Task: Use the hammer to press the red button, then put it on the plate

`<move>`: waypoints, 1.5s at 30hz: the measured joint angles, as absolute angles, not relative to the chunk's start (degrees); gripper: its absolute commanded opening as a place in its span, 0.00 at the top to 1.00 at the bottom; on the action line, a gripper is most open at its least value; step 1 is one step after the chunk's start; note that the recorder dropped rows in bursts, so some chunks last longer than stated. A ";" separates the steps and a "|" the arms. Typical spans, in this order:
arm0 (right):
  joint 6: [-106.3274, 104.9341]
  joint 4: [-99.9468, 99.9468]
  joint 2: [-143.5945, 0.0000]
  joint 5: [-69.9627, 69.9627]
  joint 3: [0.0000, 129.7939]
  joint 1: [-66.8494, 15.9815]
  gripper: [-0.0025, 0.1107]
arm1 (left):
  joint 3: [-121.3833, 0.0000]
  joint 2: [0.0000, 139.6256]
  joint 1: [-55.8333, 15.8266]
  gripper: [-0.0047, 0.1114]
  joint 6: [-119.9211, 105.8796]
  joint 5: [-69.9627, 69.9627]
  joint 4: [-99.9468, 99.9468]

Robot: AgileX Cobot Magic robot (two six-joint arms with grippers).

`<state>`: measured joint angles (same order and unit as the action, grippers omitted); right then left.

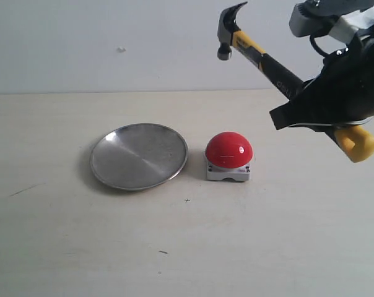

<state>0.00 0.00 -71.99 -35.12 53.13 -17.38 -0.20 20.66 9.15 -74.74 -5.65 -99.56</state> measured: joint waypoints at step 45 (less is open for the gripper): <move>-73.99 -97.79 -84.64 -29.46 43.87 -17.38 0.98 | -0.20 20.66 9.15 0.96 -74.74 -5.65 -99.56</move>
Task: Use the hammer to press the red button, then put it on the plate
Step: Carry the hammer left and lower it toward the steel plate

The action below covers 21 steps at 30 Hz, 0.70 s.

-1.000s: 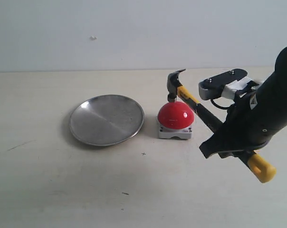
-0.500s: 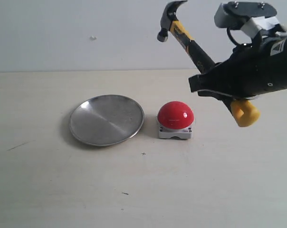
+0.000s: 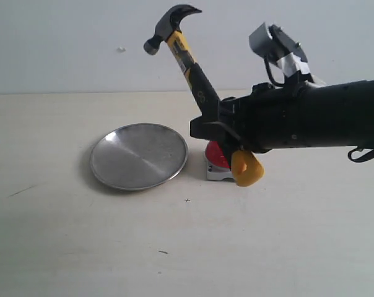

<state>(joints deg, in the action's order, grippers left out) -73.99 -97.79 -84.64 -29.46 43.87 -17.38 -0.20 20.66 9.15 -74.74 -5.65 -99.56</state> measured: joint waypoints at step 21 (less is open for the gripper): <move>-67.88 -99.19 -110.98 -23.27 67.27 -24.66 0.98 | -0.20 20.66 9.15 0.96 -74.74 -5.65 -99.56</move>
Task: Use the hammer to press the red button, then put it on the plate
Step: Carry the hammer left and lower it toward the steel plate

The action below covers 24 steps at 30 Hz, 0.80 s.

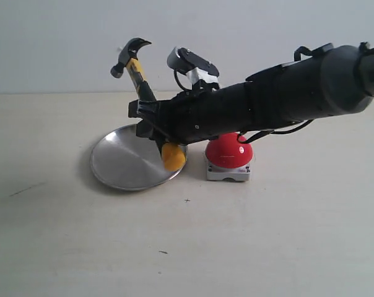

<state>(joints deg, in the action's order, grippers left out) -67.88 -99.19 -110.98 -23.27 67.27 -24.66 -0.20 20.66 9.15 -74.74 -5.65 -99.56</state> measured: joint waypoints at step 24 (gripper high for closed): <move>-49.69 -100.51 -121.51 -11.80 76.10 -27.95 0.98 | -0.20 20.66 9.15 0.96 -74.74 -5.65 -99.56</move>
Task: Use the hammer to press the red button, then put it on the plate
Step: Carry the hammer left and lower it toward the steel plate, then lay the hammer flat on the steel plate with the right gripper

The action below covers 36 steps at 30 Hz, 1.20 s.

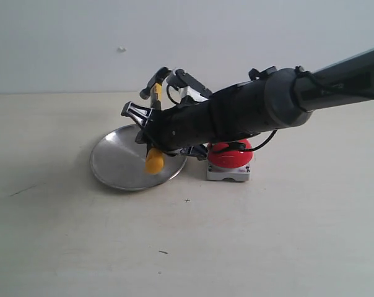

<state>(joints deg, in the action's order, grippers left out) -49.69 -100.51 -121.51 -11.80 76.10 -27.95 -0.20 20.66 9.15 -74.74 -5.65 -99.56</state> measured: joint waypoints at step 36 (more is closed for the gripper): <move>-49.47 -100.74 -131.00 -12.51 82.06 -29.89 0.98 | -0.20 20.66 9.15 0.96 -74.74 -5.65 -99.65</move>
